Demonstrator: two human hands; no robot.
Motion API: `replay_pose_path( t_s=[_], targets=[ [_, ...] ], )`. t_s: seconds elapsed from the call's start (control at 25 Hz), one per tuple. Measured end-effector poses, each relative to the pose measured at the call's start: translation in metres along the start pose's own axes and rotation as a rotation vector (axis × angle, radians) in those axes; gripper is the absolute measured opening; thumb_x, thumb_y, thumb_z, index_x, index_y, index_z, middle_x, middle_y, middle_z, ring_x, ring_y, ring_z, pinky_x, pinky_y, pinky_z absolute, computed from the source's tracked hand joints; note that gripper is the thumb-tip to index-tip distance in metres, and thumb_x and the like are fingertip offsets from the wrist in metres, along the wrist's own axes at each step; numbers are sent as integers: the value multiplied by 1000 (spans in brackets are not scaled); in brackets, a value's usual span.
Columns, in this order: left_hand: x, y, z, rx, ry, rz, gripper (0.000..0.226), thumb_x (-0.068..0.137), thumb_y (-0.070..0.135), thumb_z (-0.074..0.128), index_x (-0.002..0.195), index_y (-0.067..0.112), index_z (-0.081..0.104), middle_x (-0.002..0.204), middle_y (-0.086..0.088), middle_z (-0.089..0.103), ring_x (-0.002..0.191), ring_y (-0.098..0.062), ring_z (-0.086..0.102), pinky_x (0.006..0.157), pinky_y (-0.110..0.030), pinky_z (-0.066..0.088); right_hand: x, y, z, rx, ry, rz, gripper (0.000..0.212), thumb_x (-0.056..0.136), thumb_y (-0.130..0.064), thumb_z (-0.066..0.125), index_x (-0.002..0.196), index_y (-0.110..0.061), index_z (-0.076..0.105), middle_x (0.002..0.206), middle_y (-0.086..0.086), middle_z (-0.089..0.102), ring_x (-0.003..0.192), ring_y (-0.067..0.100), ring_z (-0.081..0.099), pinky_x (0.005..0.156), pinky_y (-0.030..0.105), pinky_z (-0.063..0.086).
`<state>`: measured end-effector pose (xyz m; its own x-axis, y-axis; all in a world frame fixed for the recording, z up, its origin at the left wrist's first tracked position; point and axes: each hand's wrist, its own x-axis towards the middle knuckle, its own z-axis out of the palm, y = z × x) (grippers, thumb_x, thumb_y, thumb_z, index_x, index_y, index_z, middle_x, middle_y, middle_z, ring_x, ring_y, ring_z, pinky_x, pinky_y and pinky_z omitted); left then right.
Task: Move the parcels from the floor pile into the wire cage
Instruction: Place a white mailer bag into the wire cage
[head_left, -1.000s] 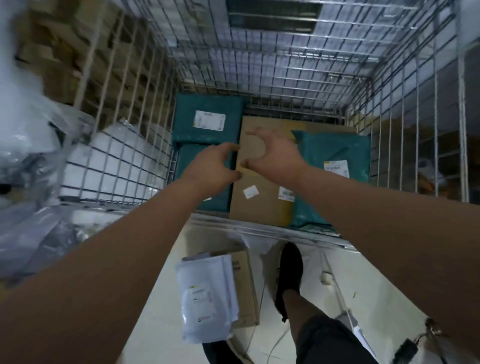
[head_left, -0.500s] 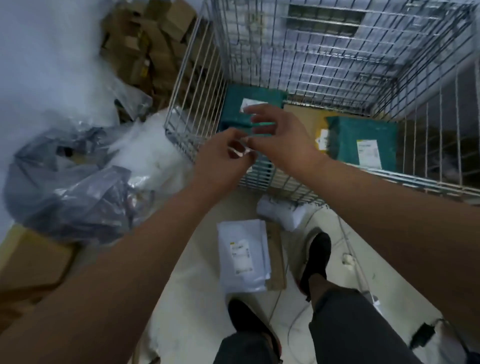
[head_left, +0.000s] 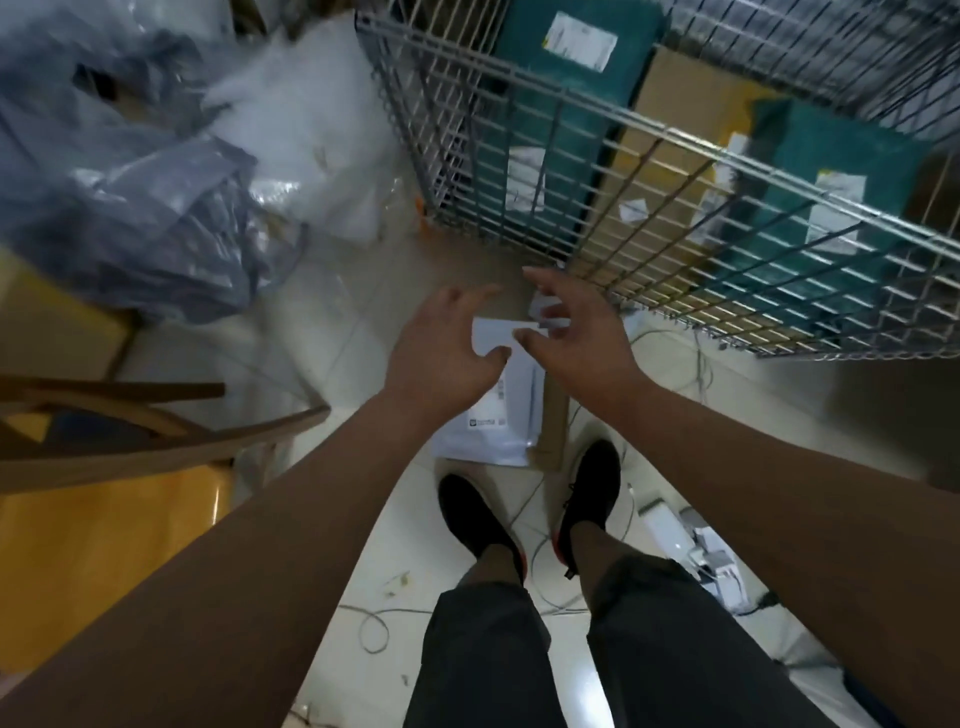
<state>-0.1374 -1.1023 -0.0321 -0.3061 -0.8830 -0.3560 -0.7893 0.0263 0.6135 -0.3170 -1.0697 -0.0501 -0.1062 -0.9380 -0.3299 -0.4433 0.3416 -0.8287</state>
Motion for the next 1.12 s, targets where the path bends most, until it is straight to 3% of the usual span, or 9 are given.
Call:
replay_pose_path(
  t_s=[0.16,0.28,0.4,0.48,0.56,0.72,0.84,0.96,1.12],
  targets=[
    [7,-51,41,13,17,-92,77,80,39,77,149,34,44,140,-3,43,125,-24,52,99,-46,50,5,66,34,-160,-61,45,82,84,-38,76,155,-33,35,141,8,50,130,22,45,109,43,43],
    [16,-90,76,89,-56,-170,92,80,48,77,155,47,26,156,-4,28,135,-34,43,104,-54,46,13,117,62,-263,-128,79,101,71,-67,58,159,-37,18,151,16,38,143,31,30,116,52,34],
    [32,-130,118,154,-144,-229,100,78,60,76,153,58,9,165,-3,11,145,-39,31,108,-60,40,23,170,95,-337,-184,105,111,65,-78,52,160,-39,11,163,17,19,152,37,14,120,56,26],
    [44,-155,146,144,-162,-250,104,75,65,75,148,66,1,167,-2,4,147,-40,28,108,-65,38,31,201,116,-349,-188,115,114,65,-78,57,161,-41,8,168,16,3,155,38,5,121,58,25],
    [53,-179,172,98,-176,-288,108,72,67,77,143,71,-4,167,-5,-1,147,-43,30,108,-67,38,37,228,132,-324,-202,162,114,70,-68,72,161,-44,7,168,14,-4,156,35,7,121,54,29],
    [56,-217,208,-48,-235,-363,120,69,56,84,147,67,-7,165,-16,-4,146,-43,32,116,-57,34,45,265,161,-326,-210,187,112,79,-48,82,161,-43,5,163,15,15,151,33,19,120,50,30],
    [50,-224,227,-124,-226,-288,121,75,39,87,157,52,-1,154,-18,19,134,-38,46,107,-38,41,43,279,173,-306,-187,168,115,79,-49,81,160,-46,0,161,11,22,148,32,27,116,49,36],
    [47,-215,234,-173,-150,-279,117,75,43,85,157,51,3,152,-17,23,130,-39,49,105,-46,48,36,278,179,-287,-136,153,116,78,-49,81,161,-43,1,164,13,19,149,32,26,114,47,37],
    [38,-200,223,-209,-104,-297,111,77,41,83,155,55,4,154,-15,21,126,-36,52,102,-41,50,27,255,176,-265,-44,120,114,78,-44,84,163,-32,9,162,12,22,145,29,32,107,38,42]
  ],
)
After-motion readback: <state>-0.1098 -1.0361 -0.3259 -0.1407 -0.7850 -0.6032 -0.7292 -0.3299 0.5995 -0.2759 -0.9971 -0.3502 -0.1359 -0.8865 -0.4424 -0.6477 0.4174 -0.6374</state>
